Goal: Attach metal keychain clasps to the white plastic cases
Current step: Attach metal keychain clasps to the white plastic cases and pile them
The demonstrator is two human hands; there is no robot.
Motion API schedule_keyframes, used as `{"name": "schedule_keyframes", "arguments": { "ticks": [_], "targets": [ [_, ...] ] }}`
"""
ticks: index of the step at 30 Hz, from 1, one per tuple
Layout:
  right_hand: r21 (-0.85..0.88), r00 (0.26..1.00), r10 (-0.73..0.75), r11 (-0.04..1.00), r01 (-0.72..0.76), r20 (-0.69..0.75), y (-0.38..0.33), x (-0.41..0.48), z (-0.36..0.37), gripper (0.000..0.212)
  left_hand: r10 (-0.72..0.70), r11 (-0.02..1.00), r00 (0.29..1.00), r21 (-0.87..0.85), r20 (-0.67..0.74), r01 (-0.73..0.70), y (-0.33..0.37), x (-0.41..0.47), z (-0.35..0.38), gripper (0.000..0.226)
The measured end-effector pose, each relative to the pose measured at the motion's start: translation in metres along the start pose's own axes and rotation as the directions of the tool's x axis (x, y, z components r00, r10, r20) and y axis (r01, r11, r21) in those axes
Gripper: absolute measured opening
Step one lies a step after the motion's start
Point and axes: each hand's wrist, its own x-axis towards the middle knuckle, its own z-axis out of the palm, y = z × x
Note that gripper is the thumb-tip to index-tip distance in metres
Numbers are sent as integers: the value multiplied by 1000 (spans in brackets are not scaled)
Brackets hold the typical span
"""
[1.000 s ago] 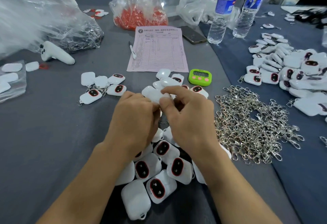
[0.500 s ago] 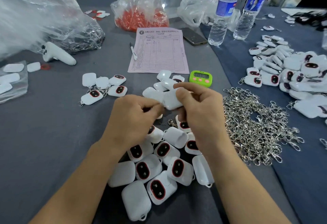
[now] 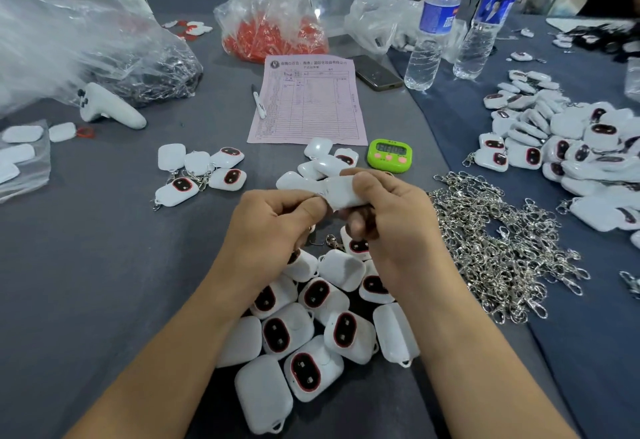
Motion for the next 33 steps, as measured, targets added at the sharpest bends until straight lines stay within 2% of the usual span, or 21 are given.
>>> {"name": "schedule_keyframes", "arguments": {
  "ticks": [1, 2, 3, 4, 5, 6, 7, 8, 9, 10, 12, 13, 15, 17, 21, 24, 27, 30, 31, 33],
  "targets": [
    [-7, 1000, -9, 1000, 9, -9, 0, 1, -1, 19, 35, 995, 999, 89, -6, -34, -2, 0, -1, 24],
    [-48, 999, -44, 998, 42, -23, 0, 0, 0, 16, 103, 961, 995, 261, -13, -96, -4, -1, -2, 25],
    [-142, 993, -109, 985, 102, -39, 1, -1, 0, 13, 182, 862, 983, 481, -3, -159, -6, -1, -2, 27],
    [-280, 979, -199, 943, 180, -39, 5, -4, 2, 11, 265, 688, 964, 697, 21, -204, -7, -1, -2, 27],
    [-428, 953, -303, 863, 269, -12, 11, -8, 6, 10, 343, 505, 938, 831, 54, -233, -7, -2, -1, 28],
    [-547, 918, -394, 759, 352, 44, 15, -13, 11, 9, 379, 387, 922, 891, 82, -238, -2, -5, 1, 30],
    [-617, 885, -455, 668, 416, 104, 18, -19, 17, 11, 396, 330, 915, 919, 74, -218, 4, -7, 3, 31],
    [-645, 863, -488, 619, 449, 132, 20, -22, 19, 13, 414, 320, 910, 930, 32, -178, 8, -7, 5, 32],
    [-621, 865, -485, 641, 451, 127, 20, -23, 20, 12, 415, 332, 909, 935, -23, -127, 7, -6, 5, 34],
    [-564, 889, -446, 709, 424, 107, 18, -21, 19, 11, 387, 369, 918, 927, -89, -66, 3, -7, 4, 34],
    [-523, 940, -334, 790, 321, 73, 13, -16, 15, 12, 288, 532, 930, 845, -227, 42, -7, -2, -5, 25],
    [-543, 955, -288, 793, 276, 65, 11, -14, 13, 16, 222, 664, 932, 744, -285, 69, -9, 3, -12, 20],
    [-556, 970, -234, 800, 226, 58, 12, -11, 11, 20, 110, 903, 926, 425, -361, 59, -12, 13, -29, 17],
    [-589, 970, -235, 775, 229, 69, 14, -11, 10, 19, 42, 981, 891, 186, -451, 48, -13, 22, -46, 22],
    [-646, 964, -244, 721, 253, 105, 17, -10, 8, 21, -111, 992, 771, -17, -627, 129, -26, 33, -71, 21],
    [-697, 954, -264, 657, 287, 145, 20, -11, 8, 26, -215, 971, 753, -50, -622, 235, -34, 37, -81, 22],
    [-780, 943, -259, 537, 321, 209, 22, -11, 8, 35, -222, 934, 757, 88, -615, 346, -39, 35, -79, 26],
    [-840, 930, -151, 398, 369, 336, 23, -13, 13, 48, -102, 827, 743, 358, -661, 432, -38, 31, -75, 40],
    [-851, 916, -106, 341, 400, 388, 24, -14, 14, 52, -50, 783, 745, 437, -665, 442, -36, 29, -73, 40],
    [-855, 894, -59, 269, 443, 445, 24, -14, 17, 58, 74, 747, 785, 556, -615, 365, -29, 25, -64, 30]
  ]
}}
